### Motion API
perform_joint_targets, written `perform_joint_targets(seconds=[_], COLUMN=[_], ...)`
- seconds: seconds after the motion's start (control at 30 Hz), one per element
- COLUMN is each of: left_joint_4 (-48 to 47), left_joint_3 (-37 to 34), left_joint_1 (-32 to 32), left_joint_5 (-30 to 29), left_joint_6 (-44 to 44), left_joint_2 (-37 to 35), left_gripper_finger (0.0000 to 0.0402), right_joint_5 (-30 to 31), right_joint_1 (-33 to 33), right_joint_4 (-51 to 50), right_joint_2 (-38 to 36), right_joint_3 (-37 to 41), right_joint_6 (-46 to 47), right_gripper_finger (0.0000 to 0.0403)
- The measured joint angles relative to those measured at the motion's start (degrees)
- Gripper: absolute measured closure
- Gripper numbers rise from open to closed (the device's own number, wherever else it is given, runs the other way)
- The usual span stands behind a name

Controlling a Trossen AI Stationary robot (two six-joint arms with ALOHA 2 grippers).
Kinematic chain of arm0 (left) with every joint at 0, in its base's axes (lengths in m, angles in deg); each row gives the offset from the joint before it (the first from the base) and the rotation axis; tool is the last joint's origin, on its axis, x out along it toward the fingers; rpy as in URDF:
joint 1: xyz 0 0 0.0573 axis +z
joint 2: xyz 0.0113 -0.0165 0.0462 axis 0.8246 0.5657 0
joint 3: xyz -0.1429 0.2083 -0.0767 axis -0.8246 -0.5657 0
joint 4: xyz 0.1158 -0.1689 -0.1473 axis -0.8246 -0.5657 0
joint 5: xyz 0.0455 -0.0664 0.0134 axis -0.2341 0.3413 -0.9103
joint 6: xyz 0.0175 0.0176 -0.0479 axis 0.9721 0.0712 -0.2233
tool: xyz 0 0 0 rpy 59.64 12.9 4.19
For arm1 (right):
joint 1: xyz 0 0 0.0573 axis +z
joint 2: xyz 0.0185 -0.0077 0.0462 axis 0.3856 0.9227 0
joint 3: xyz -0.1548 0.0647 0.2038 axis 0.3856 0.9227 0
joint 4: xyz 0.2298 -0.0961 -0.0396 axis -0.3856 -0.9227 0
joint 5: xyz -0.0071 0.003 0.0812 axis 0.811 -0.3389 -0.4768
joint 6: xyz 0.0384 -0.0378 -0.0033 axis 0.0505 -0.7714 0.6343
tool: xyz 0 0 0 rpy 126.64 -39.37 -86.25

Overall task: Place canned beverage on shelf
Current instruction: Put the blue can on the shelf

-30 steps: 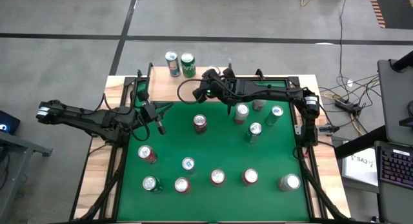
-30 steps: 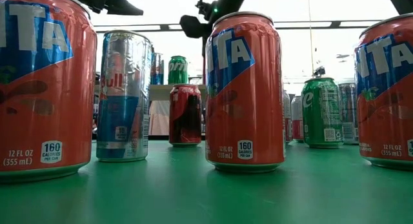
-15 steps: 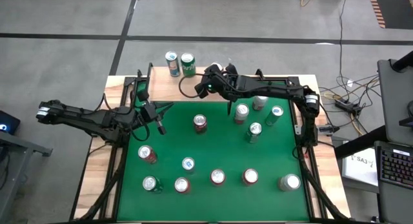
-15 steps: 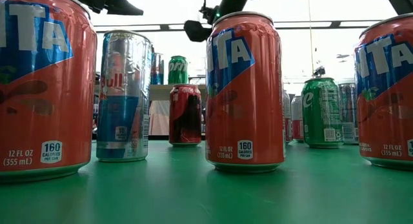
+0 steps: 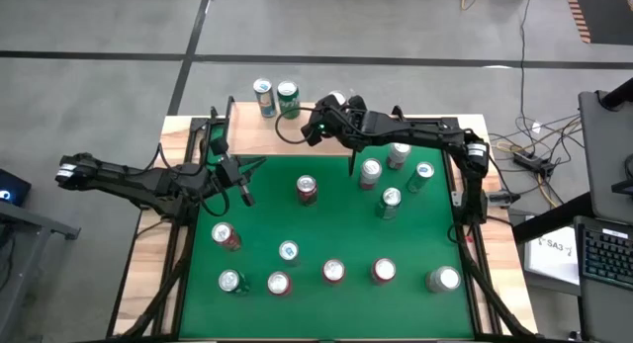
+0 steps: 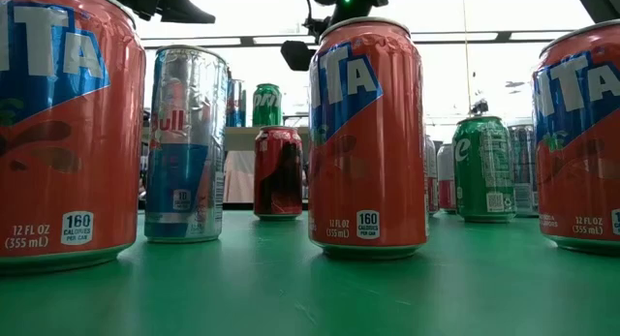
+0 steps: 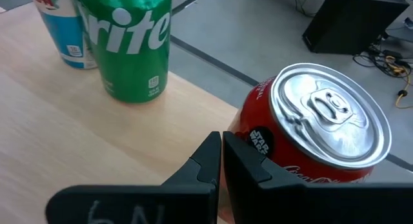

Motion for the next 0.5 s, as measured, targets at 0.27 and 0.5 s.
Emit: perform_joint_targets(seconds=[0.27,0.5], left_joint_4=[0.0,0.9], left_joint_3=[0.0,-0.1], left_joint_1=[0.0,0.1], left_joint_5=[0.0,0.0], left_joint_6=[0.0,0.7], left_joint_2=[0.0,0.0], left_gripper_finger=[0.0398,0.0398], right_joint_5=[-0.6,-7.2], right_joint_1=[0.4,4.7], right_joint_4=[-0.2,-1.7], right_joint_2=[-0.3,-2.5], right_joint_3=[0.0,0.0], right_joint_6=[-2.3,-2.7], right_gripper_finger=[0.0394,0.0394])
